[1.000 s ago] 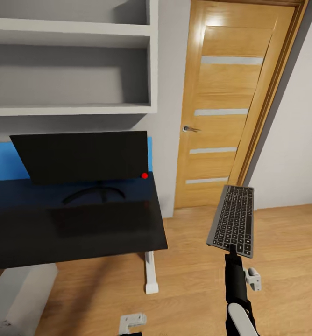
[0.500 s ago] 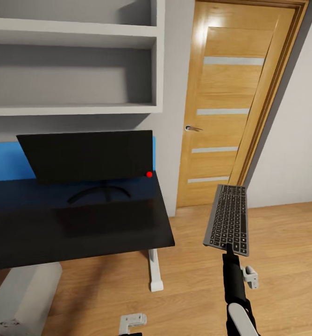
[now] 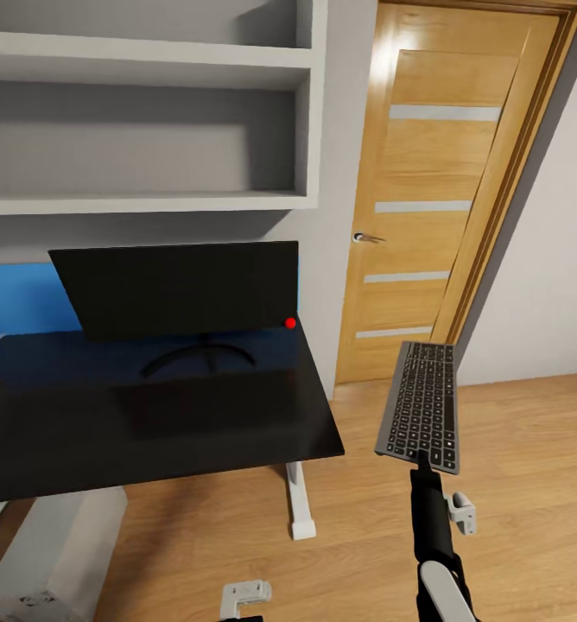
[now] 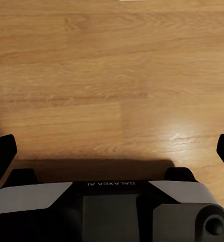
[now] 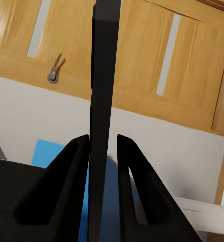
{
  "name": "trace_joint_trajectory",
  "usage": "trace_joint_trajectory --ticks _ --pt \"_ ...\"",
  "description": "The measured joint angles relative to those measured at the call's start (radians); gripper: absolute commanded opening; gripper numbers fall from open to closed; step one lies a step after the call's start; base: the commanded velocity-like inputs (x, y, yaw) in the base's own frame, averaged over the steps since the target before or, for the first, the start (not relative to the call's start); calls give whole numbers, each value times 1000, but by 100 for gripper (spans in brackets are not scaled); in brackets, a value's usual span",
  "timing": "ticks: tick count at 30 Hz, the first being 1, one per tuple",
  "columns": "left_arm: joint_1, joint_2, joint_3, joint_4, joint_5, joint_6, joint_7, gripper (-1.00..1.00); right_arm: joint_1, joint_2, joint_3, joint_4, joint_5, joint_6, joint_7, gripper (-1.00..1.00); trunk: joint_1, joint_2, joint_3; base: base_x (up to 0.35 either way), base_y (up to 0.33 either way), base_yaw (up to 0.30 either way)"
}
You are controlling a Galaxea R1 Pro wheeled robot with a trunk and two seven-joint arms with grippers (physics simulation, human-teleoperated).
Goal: In the bedroom, organize the workspace by keeping the computer under the desk, ensuring the monitor is on the desk, placing the keyboard on the desk next to the monitor, placing the mouse on the desk next to the keyboard, moving the folder from the swivel chair onto the desk next to the mouse, stacking the notebook on top of the folder with the pen on top of the notebook, and positioning the swivel chair next to the desk.
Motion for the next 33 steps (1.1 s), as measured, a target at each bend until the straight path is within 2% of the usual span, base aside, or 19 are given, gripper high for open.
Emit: trace_joint_trajectory --ticks 6,16,23,26,30,33 --pt "0 0 0 0 0 0 0 100 0 2 2 -1 2 -4 1 -100 0 0 0 0 28 0" --pt "0 -2 -1 21 1 0 0 100 0 2 3 -2 -3 2 0 -100 0 0 0 -55 224 0" --pt "0 -2 -1 41 0 0 0 100 0 4 6 0 -4 4 -1 -100 0 0 0 -52 83 0" --pt "0 -3 -1 41 0 0 0 100 0 4 19 4 -3 4 -1 -100 0 0 0 -55 224 0" --pt "0 -3 -1 43 0 0 0 100 0 5 57 22 -3 4 0 -100 0 0 0 -41 147 0" --pt "0 -3 -1 43 0 0 0 100 0 4 65 26 -3 3 0 -100 0 0 0 -10 36 0"
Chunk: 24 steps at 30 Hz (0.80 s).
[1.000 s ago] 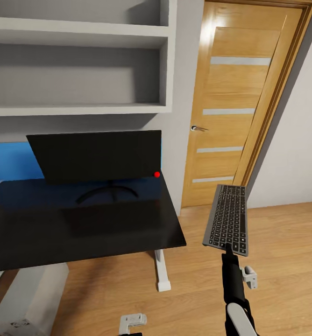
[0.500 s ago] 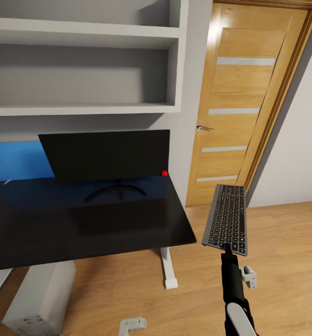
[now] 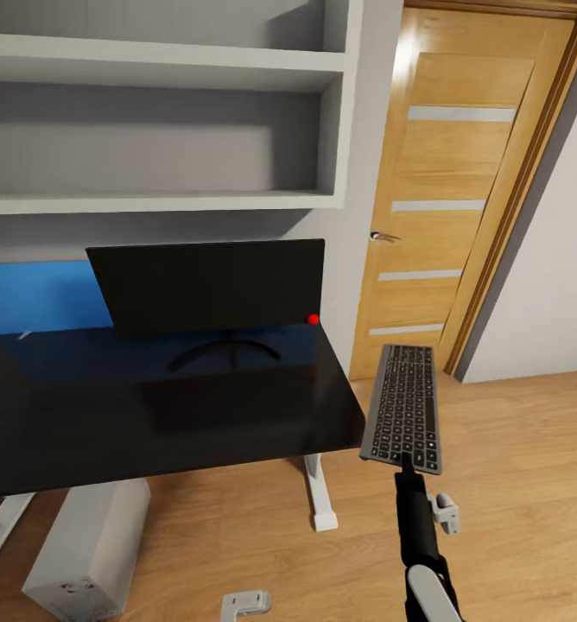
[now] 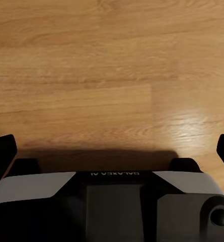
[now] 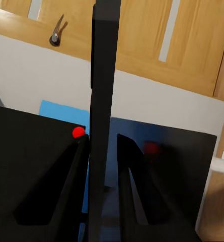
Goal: In the bedroom, organize the workspace by keeping the computer under the desk, ensuring the monitor is on the desk, placing the keyboard on the desk next to the monitor, placing the mouse on the desk next to the keyboard, moving the folder from the swivel chair onto the desk next to the mouse, stacking the notebook on top of the folder with the pen on top of the notebook, and positioning the swivel chair next to the desk.
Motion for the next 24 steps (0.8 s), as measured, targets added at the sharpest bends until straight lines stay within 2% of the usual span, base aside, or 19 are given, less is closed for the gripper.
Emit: trace_joint_trajectory --ticks 6,13,24 --pt "0 0 0 0 0 0 0 100 0 1 4 -1 1 -3 1 -100 0 0 0 -2 7 0" --pt "0 1 0 -1 -1 -1 0 100 0 1 5 0 0 -1 45 -100 0 0 0 0 0 0" --pt "0 2 0 0 0 -1 0 100 0 1 5 1 1 -1 46 -100 0 0 0 0 0 0"
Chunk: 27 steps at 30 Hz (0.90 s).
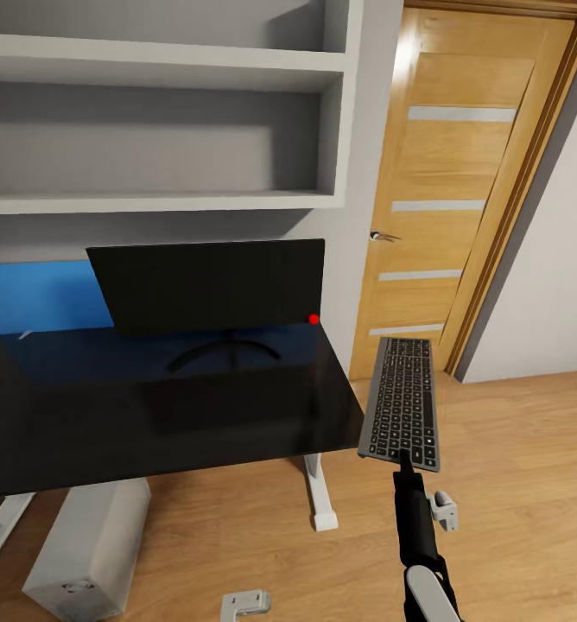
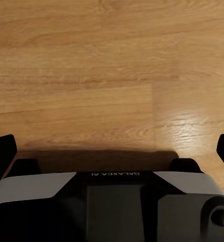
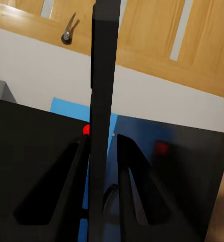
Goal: In the bedroom, organize the workspace by keeping the computer under the desk, ensuring the monitor is on the desk, placing the keyboard on the desk next to the monitor, placing the mouse on the desk next to the keyboard, moving the folder from the swivel chair onto the desk next to the mouse, stacking the notebook on top of the folder with the pen on top of the notebook, and positioning the swivel chair next to the desk.
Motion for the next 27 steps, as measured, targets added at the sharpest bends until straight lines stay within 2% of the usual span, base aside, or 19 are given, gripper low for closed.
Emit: trace_joint_trajectory --ticks 9,19,27 --pt "0 0 0 0 0 0 0 100 0 0 25 0 1 -5 -3 -100 0 0 2 0 0 34" --pt "0 0 0 0 0 0 0 100 0 -1 28 0 1 -5 -4 -100 0 0 11 0 0 145" --pt "0 0 1 -1 -3 0 0 100 0 -1 28 -5 -1 7 -3 -100 0 0 12 0 0 14"
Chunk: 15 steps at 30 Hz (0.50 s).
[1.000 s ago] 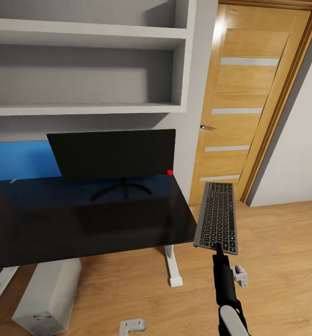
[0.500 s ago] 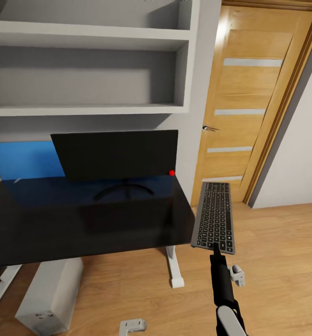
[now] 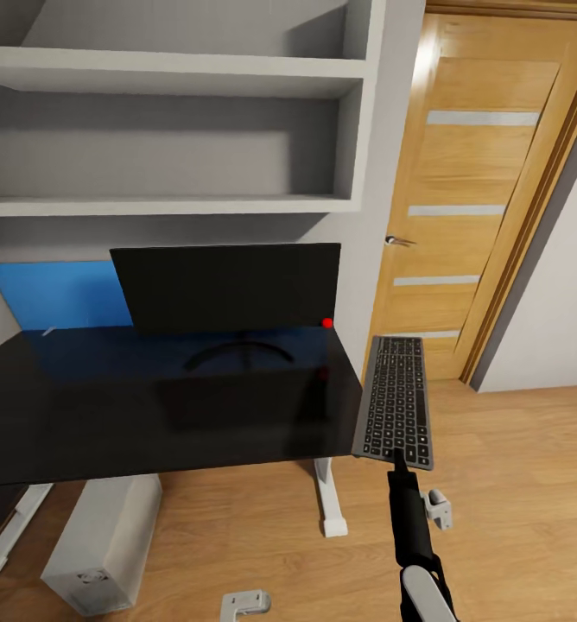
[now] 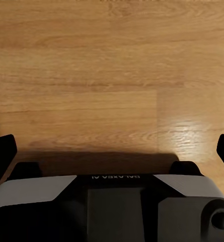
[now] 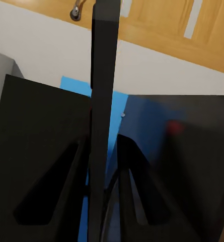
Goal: In the bedroom, organize the workspace by keeping the computer under the desk, ensuring the monitor is on the desk, placing the keyboard on the desk next to the monitor, placing the mouse on the desk next to the keyboard, moving the folder from the swivel chair onto the desk next to the mouse, stacking the notebook on top of the folder with the pen on top of the notebook, and positioning the swivel chair next to the desk.
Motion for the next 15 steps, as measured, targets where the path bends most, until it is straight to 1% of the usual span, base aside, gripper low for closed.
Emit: trace_joint_trajectory --ticks 4,6,9,12,15 --pt "0 0 0 0 0 0 1 100 0 0 0 -1 -2 12 0 -100 0 0 0 0 0 0" --pt "0 0 -1 0 0 0 1 100 0 0 0 -1 -13 38 0 -100 0 0 0 0 0 0" --pt "0 0 -1 0 0 0 1 100 0 0 -1 -1 -62 66 -1 -100 0 0 0 0 0 0" --pt "0 0 -1 0 0 0 2 100 0 -1 -2 1 -134 79 -2 -100 0 0 0 0 0 0" --pt "0 0 -1 0 0 0 2 100 0 0 -1 2 -155 81 -2 -100 0 0 0 0 0 0"
